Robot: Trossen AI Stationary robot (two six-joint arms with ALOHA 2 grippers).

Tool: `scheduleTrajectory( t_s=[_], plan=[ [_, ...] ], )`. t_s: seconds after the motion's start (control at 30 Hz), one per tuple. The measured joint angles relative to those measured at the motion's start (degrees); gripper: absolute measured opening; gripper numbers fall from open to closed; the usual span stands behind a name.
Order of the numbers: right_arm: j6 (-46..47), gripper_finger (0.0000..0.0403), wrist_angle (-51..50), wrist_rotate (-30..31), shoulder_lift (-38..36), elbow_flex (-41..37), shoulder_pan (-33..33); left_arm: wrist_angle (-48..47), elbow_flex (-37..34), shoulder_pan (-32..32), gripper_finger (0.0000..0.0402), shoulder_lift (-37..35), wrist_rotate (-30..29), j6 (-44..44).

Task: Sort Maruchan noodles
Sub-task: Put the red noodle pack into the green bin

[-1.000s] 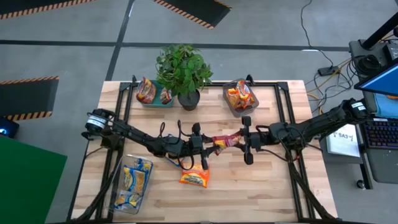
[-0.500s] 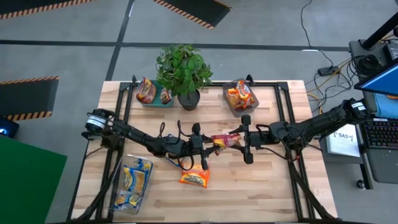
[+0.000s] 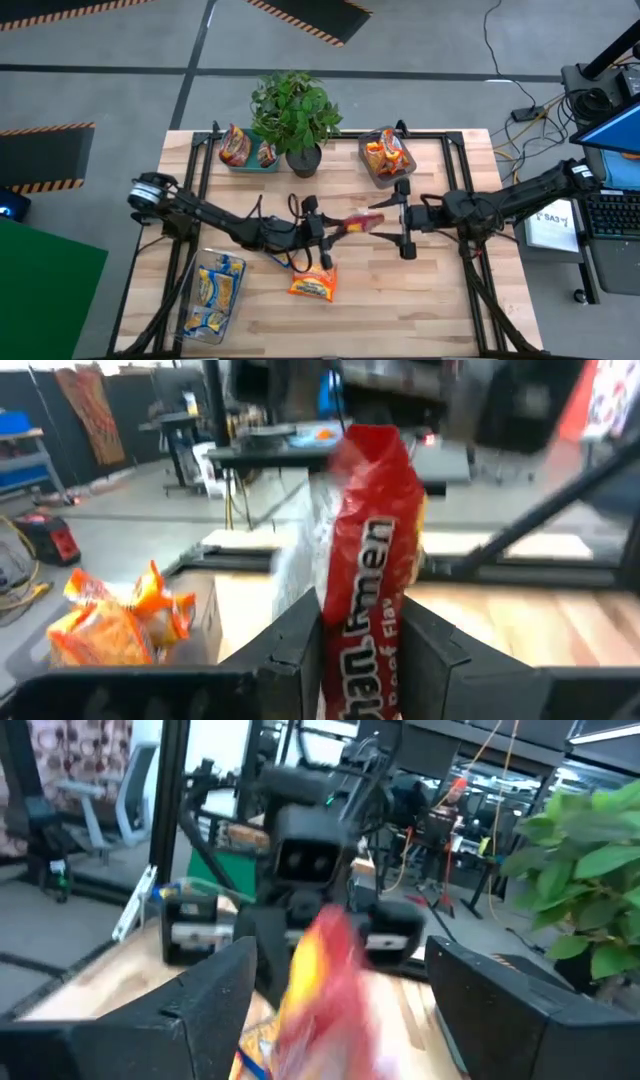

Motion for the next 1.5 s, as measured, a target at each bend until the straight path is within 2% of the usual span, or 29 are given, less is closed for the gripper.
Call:
scheduleTrajectory(
  t_s=[0.37, 0.6, 0.9, 1.0, 1.07, 1.27, 1.5],
  plan=[
    [2.3, 0.0288, -5.4, 0.2, -5.6, 0.0, 0.0, -16.3, 2.1, -1.4, 0.0077, -5.7, -1.1, -4.5],
    [2.4, 0.0288, -6.7, 1.6, -6.2, -0.1, 0.0, -32.8, 2.2, -1.4, 0.0077, -7.3, -1.9, -14.9],
    [3.2, 0.0288, -7.6, 1.6, -6.1, -0.1, 0.0, -36.6, 2.1, -0.7, 0.0077, -3.4, -1.6, -19.3],
    [3.2, 0.0288, -8.4, 1.6, -6.1, -0.1, -0.1, -39.2, 2.1, -0.7, 0.0081, -3.4, 2.4, -22.0],
    [3.2, 0.0288, -8.5, 1.6, -6.1, -0.1, -0.1, -41.2, 2.1, -0.7, 0.0093, -3.8, 4.6, -23.4],
    [3.2, 0.0288, -8.4, 1.6, -6.1, -0.1, -0.1, -51.8, 2.5, -0.6, 0.0154, -4.5, 2.7, -30.1],
    [3.2, 0.0288, -8.4, 1.6, -5.6, -0.1, -0.1, -53.4, 2.3, -0.5, 0.0238, -0.6, -1.1, -33.4]
  ],
)
